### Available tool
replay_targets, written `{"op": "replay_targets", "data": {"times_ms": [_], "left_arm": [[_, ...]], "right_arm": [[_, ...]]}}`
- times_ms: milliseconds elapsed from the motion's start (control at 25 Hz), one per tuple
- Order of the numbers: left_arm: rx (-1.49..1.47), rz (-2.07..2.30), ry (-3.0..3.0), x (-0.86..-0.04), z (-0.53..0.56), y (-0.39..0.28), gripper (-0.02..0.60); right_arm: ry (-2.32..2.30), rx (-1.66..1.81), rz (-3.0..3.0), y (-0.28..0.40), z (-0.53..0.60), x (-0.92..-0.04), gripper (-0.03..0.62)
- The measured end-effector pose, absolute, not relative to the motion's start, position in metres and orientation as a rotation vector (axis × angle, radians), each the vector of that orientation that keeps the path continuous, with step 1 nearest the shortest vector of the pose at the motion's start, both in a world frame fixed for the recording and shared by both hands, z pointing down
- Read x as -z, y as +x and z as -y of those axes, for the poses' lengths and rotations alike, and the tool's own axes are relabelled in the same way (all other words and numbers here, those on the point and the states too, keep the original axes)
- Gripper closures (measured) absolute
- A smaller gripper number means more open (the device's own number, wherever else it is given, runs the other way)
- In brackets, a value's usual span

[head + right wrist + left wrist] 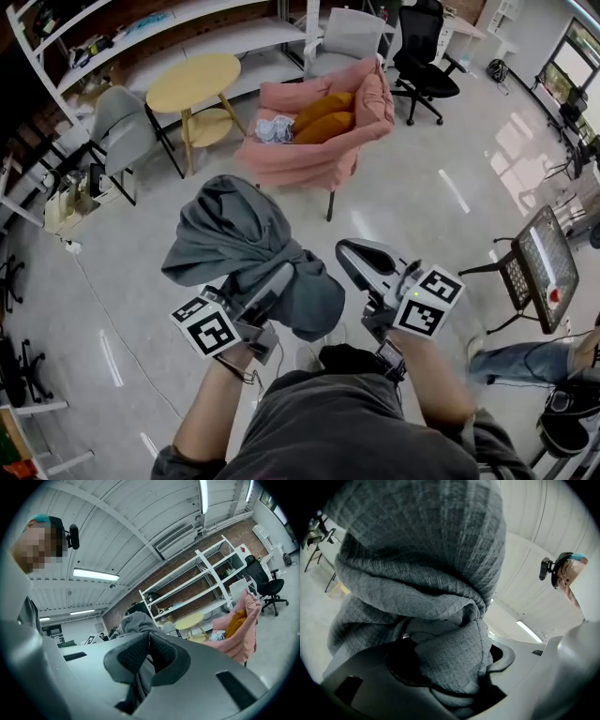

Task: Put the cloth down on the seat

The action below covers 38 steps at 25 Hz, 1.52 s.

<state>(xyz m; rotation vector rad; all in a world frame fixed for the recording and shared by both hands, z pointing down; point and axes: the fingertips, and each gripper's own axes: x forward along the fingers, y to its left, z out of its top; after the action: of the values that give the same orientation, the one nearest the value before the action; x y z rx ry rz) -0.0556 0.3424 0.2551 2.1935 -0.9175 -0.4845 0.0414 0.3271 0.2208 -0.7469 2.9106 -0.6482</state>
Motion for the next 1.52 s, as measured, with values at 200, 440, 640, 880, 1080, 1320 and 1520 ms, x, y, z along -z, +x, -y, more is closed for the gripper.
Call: {"op": "replay_targets", "data": {"times_ms": [200,440,640,880,1080,1320,1520], "left_arm": [[0.486,0.922,2.202,-0.281,-0.326,-0.060,0.276],[0.479,0.935,2.201,-0.286,-0.328,-0.061,0.276],[0.467,0.953,2.192,-0.291,-0.301,-0.060,0.276],[0.456,0.989,2.149,-0.299,-0.192,-0.050,0.276],[0.455,1.008,2.131,-0.297,-0.125,-0.039,0.276],[0.444,1.014,2.117,-0.304,-0.056,-0.022,0.276],[0.430,1.024,2.091,-0.317,-0.019,-0.012,0.276]], "right_arm": [[-0.747,0.639,-2.902,0.039,-0.310,-0.247,0.579],[-0.735,0.650,-2.891,0.038,-0.308,-0.254,0.579],[-0.706,0.672,-2.885,0.037,-0.278,-0.260,0.579],[-0.667,0.723,-2.898,0.046,-0.164,-0.269,0.579],[-0.649,0.745,-2.910,0.058,-0.097,-0.268,0.579],[-0.640,0.759,-2.914,0.073,-0.024,-0.275,0.579],[-0.633,0.780,-2.913,0.082,0.015,-0.284,0.579]]}}
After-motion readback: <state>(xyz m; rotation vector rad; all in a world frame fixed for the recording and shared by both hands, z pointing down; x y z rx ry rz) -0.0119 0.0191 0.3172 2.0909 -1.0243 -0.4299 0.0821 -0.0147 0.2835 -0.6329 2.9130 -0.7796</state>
